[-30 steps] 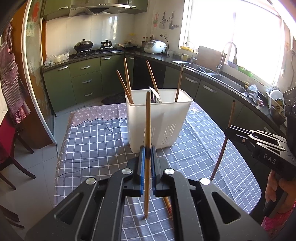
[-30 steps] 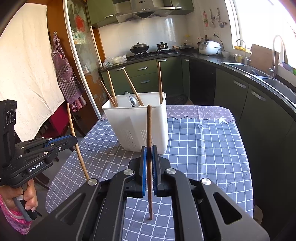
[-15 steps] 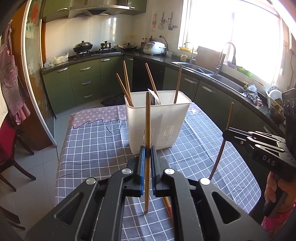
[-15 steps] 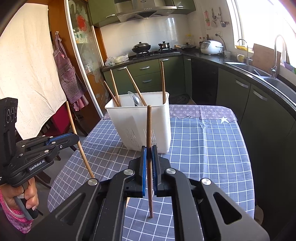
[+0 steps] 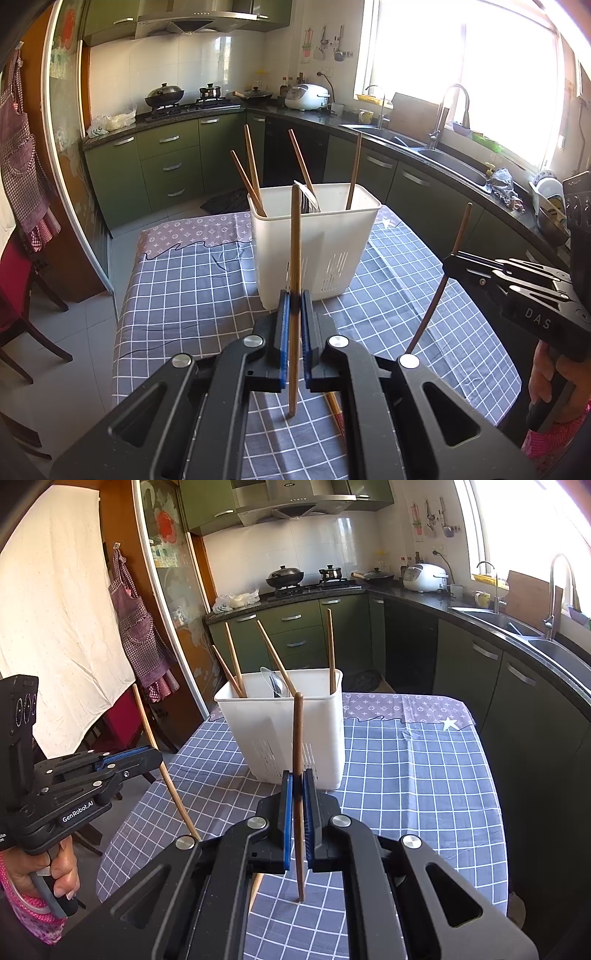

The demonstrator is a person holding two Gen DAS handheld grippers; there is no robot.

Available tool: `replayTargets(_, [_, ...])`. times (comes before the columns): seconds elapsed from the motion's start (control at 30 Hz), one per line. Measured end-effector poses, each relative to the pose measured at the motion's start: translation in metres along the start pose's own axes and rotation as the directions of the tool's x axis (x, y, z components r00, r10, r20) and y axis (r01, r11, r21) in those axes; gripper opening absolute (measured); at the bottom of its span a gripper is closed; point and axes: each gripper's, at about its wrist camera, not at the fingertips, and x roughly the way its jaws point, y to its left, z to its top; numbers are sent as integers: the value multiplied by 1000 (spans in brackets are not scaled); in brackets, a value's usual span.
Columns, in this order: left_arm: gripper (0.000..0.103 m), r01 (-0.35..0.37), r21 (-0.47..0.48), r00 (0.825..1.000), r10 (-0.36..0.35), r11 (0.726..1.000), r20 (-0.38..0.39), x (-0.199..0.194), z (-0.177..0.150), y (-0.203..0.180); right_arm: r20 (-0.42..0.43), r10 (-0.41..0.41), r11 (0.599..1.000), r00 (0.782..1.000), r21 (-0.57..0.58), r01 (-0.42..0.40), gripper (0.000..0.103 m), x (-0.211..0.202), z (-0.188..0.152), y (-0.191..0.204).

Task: Organize utensils
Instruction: 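Carry both held chopsticks up toward the white holder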

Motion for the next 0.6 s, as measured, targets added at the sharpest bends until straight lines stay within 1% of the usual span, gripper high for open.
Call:
replayTargets(0.3, [6,-2,9,1000,2,1000,14,-6,6,0,6,2,1000,1000,-17,-2,6,-1,8,5])
replayTargets(0.6, [6,4,29,999,-6,1000,42,-19,25,-2,29,8,999,1000,-48,-7,6,-14,31,11])
